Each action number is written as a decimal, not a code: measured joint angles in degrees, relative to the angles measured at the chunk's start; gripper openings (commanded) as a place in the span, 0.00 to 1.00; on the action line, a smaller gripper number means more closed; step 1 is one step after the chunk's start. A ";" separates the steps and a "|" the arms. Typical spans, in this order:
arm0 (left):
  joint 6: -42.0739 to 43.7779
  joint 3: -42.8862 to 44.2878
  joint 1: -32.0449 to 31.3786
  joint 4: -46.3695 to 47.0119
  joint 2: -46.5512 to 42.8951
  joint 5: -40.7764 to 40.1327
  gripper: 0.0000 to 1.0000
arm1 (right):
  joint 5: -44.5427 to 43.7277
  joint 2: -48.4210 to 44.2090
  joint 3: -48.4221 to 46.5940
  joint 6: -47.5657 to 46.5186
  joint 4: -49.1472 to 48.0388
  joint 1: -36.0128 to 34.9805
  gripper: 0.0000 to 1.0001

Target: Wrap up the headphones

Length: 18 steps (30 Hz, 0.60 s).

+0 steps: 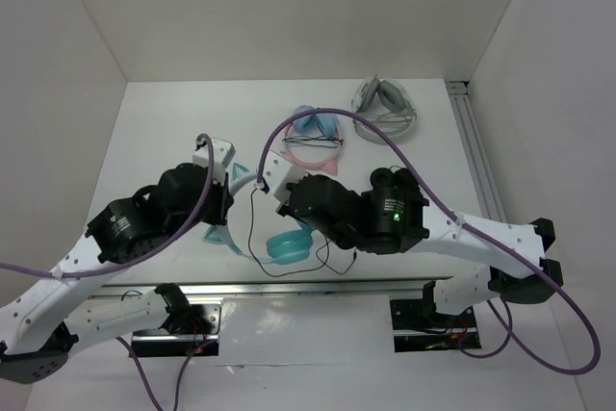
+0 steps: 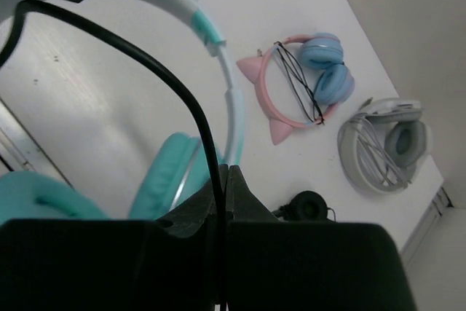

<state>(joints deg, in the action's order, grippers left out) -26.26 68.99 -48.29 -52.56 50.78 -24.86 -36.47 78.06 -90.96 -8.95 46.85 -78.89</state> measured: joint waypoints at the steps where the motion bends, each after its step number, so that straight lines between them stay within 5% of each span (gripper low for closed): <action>1: 1.27 -0.11 0.00 0.42 -0.68 1.73 0.00 | -0.94 0.00 0.00 -0.26 0.00 0.00 0.00; 11: 8.85 -1.51 -1.01 1.64 -3.50 15.72 0.00 | -11.47 -4.37 3.87 -6.38 -3.30 0.79 0.00; 18: 10.08 -1.38 -1.09 1.75 -7.13 19.45 0.00 | -11.69 -11.17 11.65 -9.81 -10.67 7.54 0.00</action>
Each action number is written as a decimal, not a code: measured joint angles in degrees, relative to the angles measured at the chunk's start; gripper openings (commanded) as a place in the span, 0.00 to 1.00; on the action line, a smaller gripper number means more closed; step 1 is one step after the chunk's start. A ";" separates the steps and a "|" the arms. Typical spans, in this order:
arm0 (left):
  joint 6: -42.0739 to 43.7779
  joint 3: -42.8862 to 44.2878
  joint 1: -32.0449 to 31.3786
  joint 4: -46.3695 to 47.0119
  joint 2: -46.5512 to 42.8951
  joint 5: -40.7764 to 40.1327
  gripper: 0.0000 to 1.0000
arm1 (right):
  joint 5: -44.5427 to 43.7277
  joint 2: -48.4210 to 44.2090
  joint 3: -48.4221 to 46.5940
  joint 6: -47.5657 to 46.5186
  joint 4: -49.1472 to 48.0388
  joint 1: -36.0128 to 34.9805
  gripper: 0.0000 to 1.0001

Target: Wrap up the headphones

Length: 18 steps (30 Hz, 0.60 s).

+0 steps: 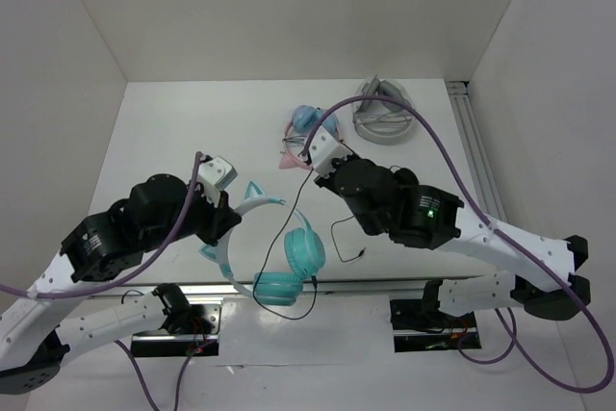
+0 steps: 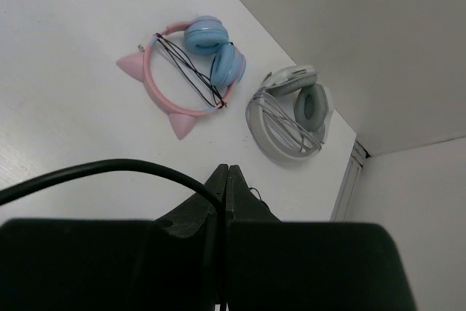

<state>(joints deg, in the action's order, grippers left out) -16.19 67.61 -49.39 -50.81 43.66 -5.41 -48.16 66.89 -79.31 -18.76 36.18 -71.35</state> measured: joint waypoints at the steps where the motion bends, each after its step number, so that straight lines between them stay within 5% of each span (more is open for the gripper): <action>1: 0.04 0.33 0.02 -0.20 -0.48 0.28 0.00 | 0.50 0.04 0.26 -0.24 -0.44 1.09 0.00; 18: -0.59 5.60 0.00 -1.29 -3.80 2.32 0.00 | 14.67 5.70 3.17 0.66 -7.21 11.87 0.00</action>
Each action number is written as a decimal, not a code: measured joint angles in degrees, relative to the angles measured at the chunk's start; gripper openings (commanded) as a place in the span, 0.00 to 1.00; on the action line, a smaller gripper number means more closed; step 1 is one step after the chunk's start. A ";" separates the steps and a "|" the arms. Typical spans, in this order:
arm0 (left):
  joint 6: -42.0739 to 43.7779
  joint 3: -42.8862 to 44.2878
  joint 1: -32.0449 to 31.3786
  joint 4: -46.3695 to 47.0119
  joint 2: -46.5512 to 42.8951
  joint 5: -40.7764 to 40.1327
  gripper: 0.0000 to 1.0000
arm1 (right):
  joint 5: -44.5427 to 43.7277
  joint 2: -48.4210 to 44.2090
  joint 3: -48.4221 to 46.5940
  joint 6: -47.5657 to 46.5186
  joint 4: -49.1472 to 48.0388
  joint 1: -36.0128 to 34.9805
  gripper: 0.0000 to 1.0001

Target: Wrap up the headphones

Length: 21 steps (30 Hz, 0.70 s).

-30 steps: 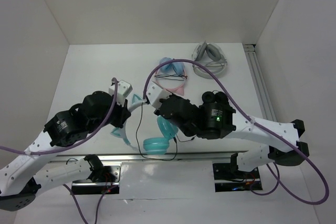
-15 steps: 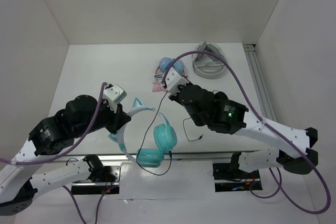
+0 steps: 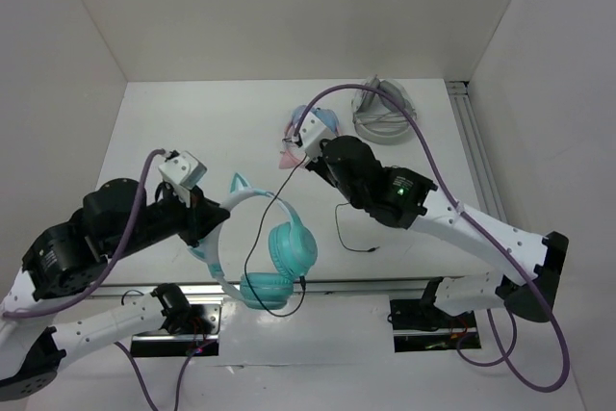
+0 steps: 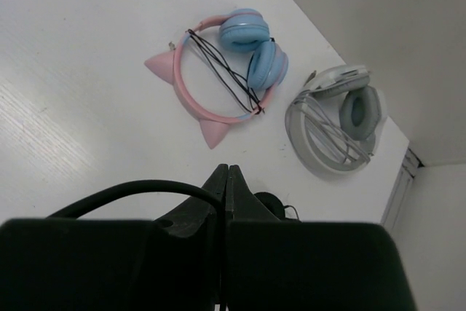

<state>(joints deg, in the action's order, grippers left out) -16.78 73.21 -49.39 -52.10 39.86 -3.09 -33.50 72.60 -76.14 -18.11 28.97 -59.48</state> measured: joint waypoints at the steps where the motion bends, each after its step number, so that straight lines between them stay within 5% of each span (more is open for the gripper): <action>1: -0.55 0.76 0.00 -0.20 -0.22 -0.76 0.00 | 1.20 -0.07 0.66 0.33 -0.48 0.90 0.00; 21: -15.65 6.29 0.00 3.98 -4.28 -10.51 0.00 | 19.67 -0.13 13.99 7.19 -13.11 4.44 0.00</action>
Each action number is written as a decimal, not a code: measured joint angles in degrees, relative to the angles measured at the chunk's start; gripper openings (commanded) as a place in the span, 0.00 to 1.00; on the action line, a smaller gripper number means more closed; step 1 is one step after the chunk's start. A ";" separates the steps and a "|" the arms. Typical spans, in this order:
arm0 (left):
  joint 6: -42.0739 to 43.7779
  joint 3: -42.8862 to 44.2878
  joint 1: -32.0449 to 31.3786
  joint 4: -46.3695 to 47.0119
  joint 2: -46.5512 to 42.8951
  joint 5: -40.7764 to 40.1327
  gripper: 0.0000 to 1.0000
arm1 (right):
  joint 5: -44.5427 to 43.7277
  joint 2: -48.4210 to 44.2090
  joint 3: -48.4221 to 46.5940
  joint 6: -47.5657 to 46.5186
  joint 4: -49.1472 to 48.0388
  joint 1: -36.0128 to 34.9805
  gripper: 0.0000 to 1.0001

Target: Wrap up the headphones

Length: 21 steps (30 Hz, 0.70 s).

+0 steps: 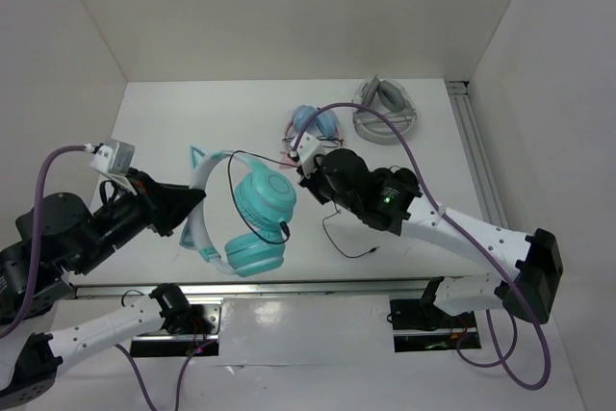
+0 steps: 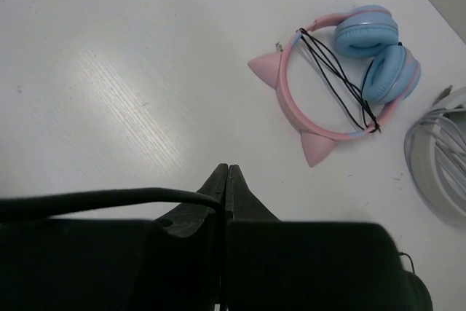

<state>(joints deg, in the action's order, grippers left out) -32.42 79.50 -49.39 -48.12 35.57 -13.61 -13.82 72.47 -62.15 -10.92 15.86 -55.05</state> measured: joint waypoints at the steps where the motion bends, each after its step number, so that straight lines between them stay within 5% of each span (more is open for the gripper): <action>1: -0.90 -0.17 0.00 0.15 -0.52 -0.98 0.00 | 0.22 0.00 0.22 0.22 -0.28 0.00 0.00; 13: -11.26 -1.11 -0.07 -2.60 -1.53 -15.19 0.00 | 4.61 -1.53 7.39 4.52 -9.68 -0.31 0.00; 21: -18.97 -1.90 -0.31 -2.99 -0.07 -22.56 0.00 | 19.71 -4.76 14.03 7.08 -18.97 -0.33 0.05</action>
<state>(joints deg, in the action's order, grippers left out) -51.40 77.60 -49.69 -51.11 35.51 -36.16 5.89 67.70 -48.12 -3.84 -3.11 -55.37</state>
